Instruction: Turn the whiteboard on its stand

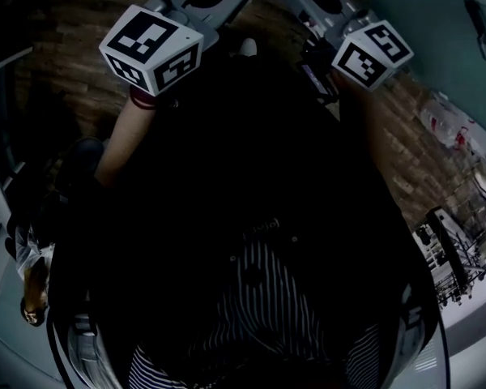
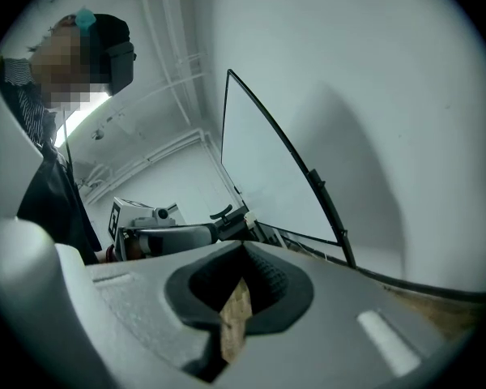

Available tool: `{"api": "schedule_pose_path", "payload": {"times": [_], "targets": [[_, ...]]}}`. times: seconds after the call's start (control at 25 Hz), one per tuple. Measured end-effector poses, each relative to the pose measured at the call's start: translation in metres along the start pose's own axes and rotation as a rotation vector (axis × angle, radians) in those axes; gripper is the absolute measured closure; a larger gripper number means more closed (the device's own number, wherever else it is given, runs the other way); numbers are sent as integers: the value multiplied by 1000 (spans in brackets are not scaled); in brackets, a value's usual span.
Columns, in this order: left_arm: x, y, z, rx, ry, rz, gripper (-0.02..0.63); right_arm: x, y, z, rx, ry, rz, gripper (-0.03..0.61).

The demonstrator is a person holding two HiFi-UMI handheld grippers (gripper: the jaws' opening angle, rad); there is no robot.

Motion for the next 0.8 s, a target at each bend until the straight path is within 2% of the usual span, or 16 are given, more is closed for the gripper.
{"api": "schedule_pose_path", "payload": {"times": [0.24,0.44,0.52,0.64,0.72,0.8], "targets": [[25,11,14,-63,36,-44,614,17,-5,-4,-88,-28,-53,577],[45,39,13,-97,57,-74,614,39,-15,-21,-107,-36,-74,575],[48,50,30,-102,78,-62,614,51,1,-34,-101,-46,-65,575],[53,52,79,-112,69,-65,614,66,54,-50,-87,-54,-51,575],[60,45,106,-107,63,-77,614,74,83,-51,-77,-75,-38,575],[67,38,111,-98,67,-85,614,81,93,-43,-66,-106,-25,575]]}}
Point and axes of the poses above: the fingertips, and each gripper's own axes: y forward along the fingers, z to its left, x out of its top, the point moved 2 cm from there along -y, backward along the fingers, and after that the axes turned 1 degree about y, right-handed, at the moved point
